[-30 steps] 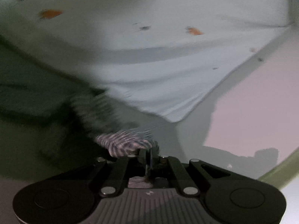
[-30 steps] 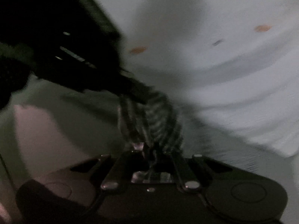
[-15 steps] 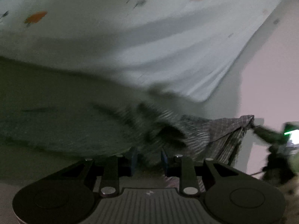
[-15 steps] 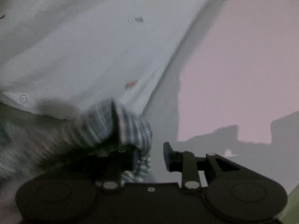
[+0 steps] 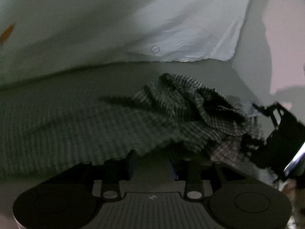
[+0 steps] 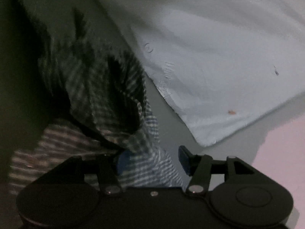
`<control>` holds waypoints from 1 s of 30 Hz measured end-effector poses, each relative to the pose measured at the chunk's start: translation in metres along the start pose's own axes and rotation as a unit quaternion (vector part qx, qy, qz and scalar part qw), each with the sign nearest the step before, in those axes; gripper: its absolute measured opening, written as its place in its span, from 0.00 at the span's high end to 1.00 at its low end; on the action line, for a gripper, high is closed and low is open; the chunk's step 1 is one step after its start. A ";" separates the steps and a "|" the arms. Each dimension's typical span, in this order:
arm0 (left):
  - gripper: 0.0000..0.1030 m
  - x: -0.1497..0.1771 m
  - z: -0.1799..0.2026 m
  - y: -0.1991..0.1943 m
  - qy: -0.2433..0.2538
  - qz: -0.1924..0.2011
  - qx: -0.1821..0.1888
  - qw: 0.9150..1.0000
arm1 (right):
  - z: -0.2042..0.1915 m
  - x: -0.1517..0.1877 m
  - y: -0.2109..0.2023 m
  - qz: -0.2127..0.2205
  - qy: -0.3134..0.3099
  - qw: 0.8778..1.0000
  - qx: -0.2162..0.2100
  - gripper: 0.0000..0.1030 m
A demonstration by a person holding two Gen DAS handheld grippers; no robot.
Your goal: Fold clothes
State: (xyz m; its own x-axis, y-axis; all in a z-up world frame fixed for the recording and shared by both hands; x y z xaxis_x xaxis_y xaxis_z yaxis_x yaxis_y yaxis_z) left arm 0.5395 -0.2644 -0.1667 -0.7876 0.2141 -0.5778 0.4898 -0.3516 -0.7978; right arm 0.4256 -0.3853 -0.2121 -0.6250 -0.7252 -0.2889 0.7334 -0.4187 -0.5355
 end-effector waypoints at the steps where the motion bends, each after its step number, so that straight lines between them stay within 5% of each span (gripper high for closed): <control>1: 0.63 -0.006 0.003 0.005 0.017 0.001 -0.007 1.000 | 0.004 0.000 0.007 0.002 0.008 1.000 -0.012 0.48; 2: 0.63 -0.012 0.005 0.011 0.029 0.002 -0.012 1.000 | 0.007 -0.001 0.013 0.003 0.016 1.000 -0.024 0.54; 3: 0.63 -0.017 0.008 0.017 0.040 0.002 -0.016 0.999 | 0.019 -0.005 0.022 0.016 0.045 0.998 -0.032 0.84; 4: 0.63 -0.024 0.011 0.025 0.047 0.001 -0.017 0.999 | 0.033 -0.011 0.031 0.031 0.077 0.996 -0.040 0.90; 6: 0.63 -0.037 0.017 0.037 0.061 0.002 -0.019 0.998 | 0.074 -0.015 0.033 0.064 0.197 0.976 -0.064 0.90; 11: 0.61 -0.075 0.045 0.078 0.131 0.008 -0.022 0.991 | 0.156 0.013 0.063 0.085 0.450 0.879 -0.131 0.90; 13: 0.50 -0.089 0.061 0.100 0.172 0.011 -0.009 0.985 | 0.165 0.028 0.082 0.080 0.490 0.855 -0.147 0.89; 20: 0.45 -0.132 0.081 0.182 0.255 0.008 -0.003 0.967 | 0.149 0.052 0.142 0.032 0.470 0.870 -0.144 0.72; 25: 0.41 -0.139 0.082 0.228 0.262 -0.040 0.055 0.963 | 0.131 0.062 0.141 0.021 0.453 0.875 -0.169 0.54; 30: 0.41 -0.134 0.094 0.246 0.297 -0.053 0.086 0.950 | 0.125 0.052 0.159 0.025 0.384 0.899 -0.211 0.39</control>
State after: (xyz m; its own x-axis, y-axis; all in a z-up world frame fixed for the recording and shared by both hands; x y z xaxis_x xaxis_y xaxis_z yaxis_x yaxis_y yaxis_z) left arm 0.7299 -0.4650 -0.2692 -0.4541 0.7144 -0.5323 0.3110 -0.4328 -0.8462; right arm 0.5429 -0.5581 -0.2134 -0.7136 -0.0791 -0.6960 0.6998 -0.0351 -0.7135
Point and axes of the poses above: each gripper's, at about its wrist camera, not at the fingertips, and y roughly the way its jaws point, z to its right, x to its underside, the point moved 9 cm from there along y, roughly the way its jaws point, and after that the axes turned 5 degrees about -x, right-handed, at the moved point
